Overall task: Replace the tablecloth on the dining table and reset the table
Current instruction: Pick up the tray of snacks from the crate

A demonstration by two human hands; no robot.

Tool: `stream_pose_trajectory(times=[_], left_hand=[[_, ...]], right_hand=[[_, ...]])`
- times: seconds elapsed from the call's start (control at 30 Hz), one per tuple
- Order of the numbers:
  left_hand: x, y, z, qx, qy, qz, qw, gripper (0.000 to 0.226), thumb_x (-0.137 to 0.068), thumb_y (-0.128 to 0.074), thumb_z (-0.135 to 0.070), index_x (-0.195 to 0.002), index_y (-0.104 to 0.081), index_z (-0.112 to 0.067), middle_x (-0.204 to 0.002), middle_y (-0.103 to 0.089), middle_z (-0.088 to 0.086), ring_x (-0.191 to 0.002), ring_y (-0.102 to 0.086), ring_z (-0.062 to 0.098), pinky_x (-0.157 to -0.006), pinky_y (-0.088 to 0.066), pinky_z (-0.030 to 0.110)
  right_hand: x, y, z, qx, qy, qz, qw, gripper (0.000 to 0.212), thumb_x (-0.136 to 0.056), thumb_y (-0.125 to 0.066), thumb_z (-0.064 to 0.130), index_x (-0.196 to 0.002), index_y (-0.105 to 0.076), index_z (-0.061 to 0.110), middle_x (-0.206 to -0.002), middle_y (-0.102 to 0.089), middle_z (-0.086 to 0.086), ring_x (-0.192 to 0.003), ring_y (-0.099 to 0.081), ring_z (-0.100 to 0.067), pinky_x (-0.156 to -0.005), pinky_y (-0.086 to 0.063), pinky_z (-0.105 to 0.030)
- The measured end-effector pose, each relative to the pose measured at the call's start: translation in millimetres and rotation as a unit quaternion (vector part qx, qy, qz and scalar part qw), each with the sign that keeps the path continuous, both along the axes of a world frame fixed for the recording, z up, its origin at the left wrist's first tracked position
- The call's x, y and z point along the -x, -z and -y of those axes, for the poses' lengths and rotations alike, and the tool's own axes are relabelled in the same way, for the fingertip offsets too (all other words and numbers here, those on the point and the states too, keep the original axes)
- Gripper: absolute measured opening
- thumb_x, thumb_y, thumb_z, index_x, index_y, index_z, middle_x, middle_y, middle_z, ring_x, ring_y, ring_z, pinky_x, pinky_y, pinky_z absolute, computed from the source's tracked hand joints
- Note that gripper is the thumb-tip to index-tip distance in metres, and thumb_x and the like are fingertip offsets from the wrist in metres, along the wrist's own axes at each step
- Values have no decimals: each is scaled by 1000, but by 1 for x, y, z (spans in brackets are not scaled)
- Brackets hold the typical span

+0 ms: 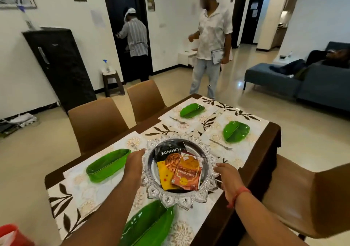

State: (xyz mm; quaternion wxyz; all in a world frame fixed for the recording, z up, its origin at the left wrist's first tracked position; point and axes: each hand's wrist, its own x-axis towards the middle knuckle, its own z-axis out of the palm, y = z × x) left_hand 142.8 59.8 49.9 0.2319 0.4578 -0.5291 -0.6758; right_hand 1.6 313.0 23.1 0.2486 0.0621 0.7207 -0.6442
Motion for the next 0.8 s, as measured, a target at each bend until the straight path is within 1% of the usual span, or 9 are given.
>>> stream_pose_trajectory(times=[0.17,0.3,0.4,0.43,0.5,0.57,0.67,0.73,0.8], left_hand=[[66,28,29,-9,26,12,1000,56,-92,-58,-42,-141,-49,-16,-148,-44,3,-133,-41,31,-98,-34,44],[117,47,50,-41,49,25,998,64,-87,-60,-51,-144,-46,-23,-155,-39,1,-138,-37,29,-110,-32,51],[149,53,64,-64,50,16,997,64,-89,-61,-49,-146,-44,-25,-157,-37,0,-142,-34,28,-114,-26,49],[159,56,69,-65,46,19,997,62,-92,-59,-46,-147,-42,-24,-158,-34,0,-143,-31,28,-113,-24,48],[173,60,77,-64,37,34,997,62,-96,-57,-44,-151,-37,-23,-161,-29,0,-146,-27,27,-112,-23,47],[184,65,86,-59,36,45,997,63,-97,-56,-44,-152,-35,-22,-161,-28,2,-146,-26,27,-111,-25,45],[191,73,92,-59,45,55,996,65,-97,-54,-46,-153,-32,-21,-162,-27,5,-146,-27,30,-113,-24,47],[190,75,92,-52,43,77,995,65,-98,-53,-46,-154,-30,-19,-162,-26,7,-146,-26,32,-115,-23,49],[188,80,94,-26,35,90,995,67,-98,-54,-46,-154,-30,-18,-161,-28,9,-145,-29,33,-114,-27,50]], right_hand=[[71,15,34,-7,15,-10,1000,20,-90,-58,1,-109,-65,4,-93,-59,-10,-74,-50,-19,-63,-38,-29],[132,28,62,-35,-12,-29,999,24,-82,-63,3,-93,-58,-17,-80,-54,-15,-74,-47,-27,-68,-39,-44],[174,47,80,-45,-42,-45,997,9,-73,-66,16,-71,-61,8,-77,-58,-17,-71,-53,-29,-72,-50,-52],[186,53,88,-40,-52,-42,997,3,-79,-65,14,-78,-62,13,-81,-60,-15,-74,-55,-28,-76,-52,-50],[199,57,99,-33,-60,-16,998,12,-89,-61,9,-100,-65,9,-94,-61,-11,-84,-57,-26,-83,-51,-43],[210,63,110,-45,-48,-26,997,18,-89,-60,5,-105,-63,-3,-90,-60,-13,-80,-54,-27,-75,-46,-41],[216,73,121,-42,-38,-14,998,20,-91,-59,6,-110,-62,9,-87,-62,-10,-71,-54,-24,-68,-41,-34],[216,80,123,-23,-43,-18,999,25,-91,-61,9,-116,-62,8,-100,-67,-11,-81,-60,-24,-73,-46,-35],[214,81,125,-16,-69,-26,997,36,-93,-61,14,-129,-59,12,-122,-64,-10,-101,-61,-25,-89,-50,-39]])
